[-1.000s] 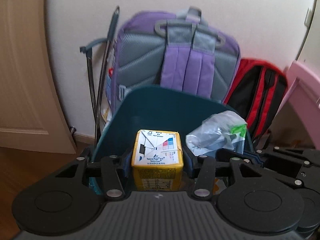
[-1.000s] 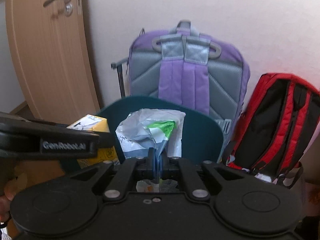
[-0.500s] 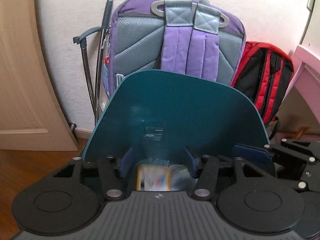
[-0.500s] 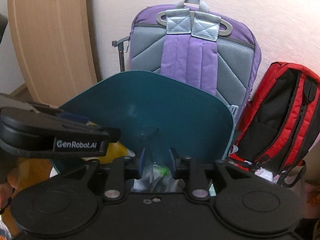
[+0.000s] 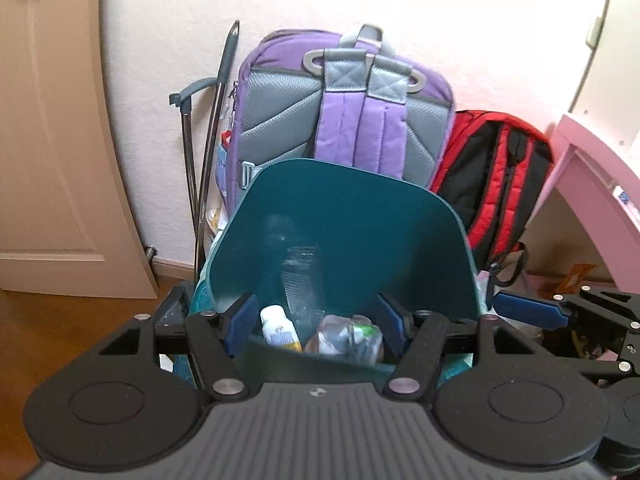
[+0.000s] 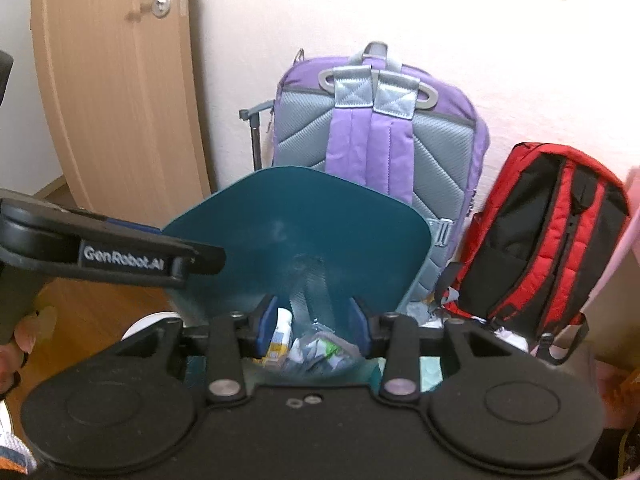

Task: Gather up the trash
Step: 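Open both grippers to drop the items into the teal bin, then move both tools back down to the remaining floor trash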

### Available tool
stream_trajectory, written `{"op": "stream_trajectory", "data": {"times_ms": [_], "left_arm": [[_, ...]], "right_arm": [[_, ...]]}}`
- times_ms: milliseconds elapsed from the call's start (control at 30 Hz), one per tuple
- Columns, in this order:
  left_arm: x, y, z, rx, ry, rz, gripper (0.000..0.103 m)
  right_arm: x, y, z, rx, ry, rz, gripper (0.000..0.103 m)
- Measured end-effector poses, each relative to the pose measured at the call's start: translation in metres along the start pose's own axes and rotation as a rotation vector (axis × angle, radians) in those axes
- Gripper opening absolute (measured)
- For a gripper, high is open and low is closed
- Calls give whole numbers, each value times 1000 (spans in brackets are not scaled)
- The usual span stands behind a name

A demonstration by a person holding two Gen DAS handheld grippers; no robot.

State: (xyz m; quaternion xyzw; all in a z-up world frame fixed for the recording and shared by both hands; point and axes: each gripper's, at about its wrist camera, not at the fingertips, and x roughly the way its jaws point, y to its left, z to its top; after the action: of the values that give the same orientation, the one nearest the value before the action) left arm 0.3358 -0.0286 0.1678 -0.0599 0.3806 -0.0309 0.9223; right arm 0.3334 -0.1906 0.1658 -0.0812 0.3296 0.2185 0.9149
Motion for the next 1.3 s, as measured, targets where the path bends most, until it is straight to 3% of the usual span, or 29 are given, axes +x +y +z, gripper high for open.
{"op": "stream_trajectory", "data": {"times_ms": [133, 333, 433, 700, 900, 1000, 1167, 1300], "left_arm": [[-31, -3, -13, 22, -22, 3, 72], [-74, -3, -39, 36, -31, -2, 73], [-92, -2, -57, 46, -36, -7, 82], [-111, 10, -114, 62, 3, -54, 86], [-84, 28, -166, 66, 84, -39, 98], [-60, 44, -190, 34, 136, -38, 98], [2, 81, -229, -21, 262, -19, 98], [62, 114, -260, -59, 371, 39, 98]], "right_arm": [[-31, 6, -12, 9, -9, 11, 40], [-73, 21, -36, 3, -20, 24, 42], [-90, 29, -50, 0, -23, 45, 44], [-102, 50, -101, 7, 15, 114, 49], [-73, 64, -153, 11, 93, 150, 50], [-50, 67, -180, 10, 123, 146, 51], [5, 72, -235, 37, 233, 225, 51], [56, 82, -283, 31, 339, 245, 51]]}}
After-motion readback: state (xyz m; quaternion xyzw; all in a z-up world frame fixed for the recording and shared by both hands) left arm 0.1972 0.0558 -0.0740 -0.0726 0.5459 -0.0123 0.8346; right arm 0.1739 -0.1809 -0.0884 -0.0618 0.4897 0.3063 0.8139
